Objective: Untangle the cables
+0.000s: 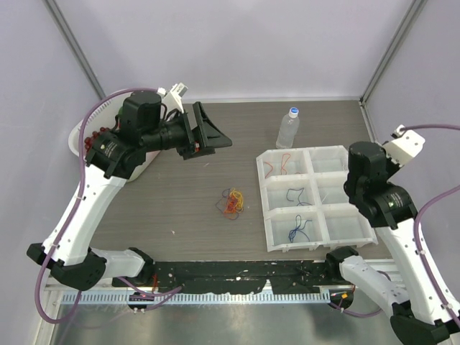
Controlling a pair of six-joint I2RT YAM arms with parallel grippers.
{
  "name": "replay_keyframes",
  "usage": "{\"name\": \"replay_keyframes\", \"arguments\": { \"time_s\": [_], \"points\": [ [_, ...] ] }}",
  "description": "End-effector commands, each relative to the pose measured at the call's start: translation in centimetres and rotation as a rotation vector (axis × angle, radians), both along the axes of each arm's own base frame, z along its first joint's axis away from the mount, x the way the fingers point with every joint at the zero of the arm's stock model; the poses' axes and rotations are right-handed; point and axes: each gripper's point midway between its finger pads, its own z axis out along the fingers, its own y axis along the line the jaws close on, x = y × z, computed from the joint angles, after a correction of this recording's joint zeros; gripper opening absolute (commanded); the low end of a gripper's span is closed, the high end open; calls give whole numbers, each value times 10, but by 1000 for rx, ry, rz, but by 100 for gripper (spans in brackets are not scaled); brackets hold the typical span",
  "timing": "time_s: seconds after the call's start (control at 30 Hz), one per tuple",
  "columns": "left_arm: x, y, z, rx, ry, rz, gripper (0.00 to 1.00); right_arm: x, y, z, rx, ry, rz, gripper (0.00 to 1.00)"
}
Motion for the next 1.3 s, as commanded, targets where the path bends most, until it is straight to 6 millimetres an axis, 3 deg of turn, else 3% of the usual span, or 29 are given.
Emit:
{"name": "replay_keyframes", "arguments": {
  "time_s": [0.0, 0.23, 0.57, 0.7, 0.8, 0.97, 1.27],
  "points": [
    [-6, 1, 11, -25, -45, -31, 81, -31, -16, -10, 22, -43, -78, 1],
    [-5, -1, 9, -35, -30, -36, 81, -34, -7, -48, 108, -17, -39, 1],
    [-12, 5, 9, -35, -28, -25, 81, 0, 46, -114, 365, 62, 97, 1],
    [-17, 8, 2, -25, -16, -18, 81, -4, 58, -135, 455, 93, 111, 1],
    [-18, 9, -2, -27, -5, -16, 81, -12, 51, -147, 422, 140, 86, 1],
    [-18, 7, -8, -30, 14, -26, 81, -7, 31, -152, 279, 232, 18, 1],
    [-23, 10, -9, -15, 20, -30, 81, 31, 4, -189, 252, 406, -25, 1]
  ]
}}
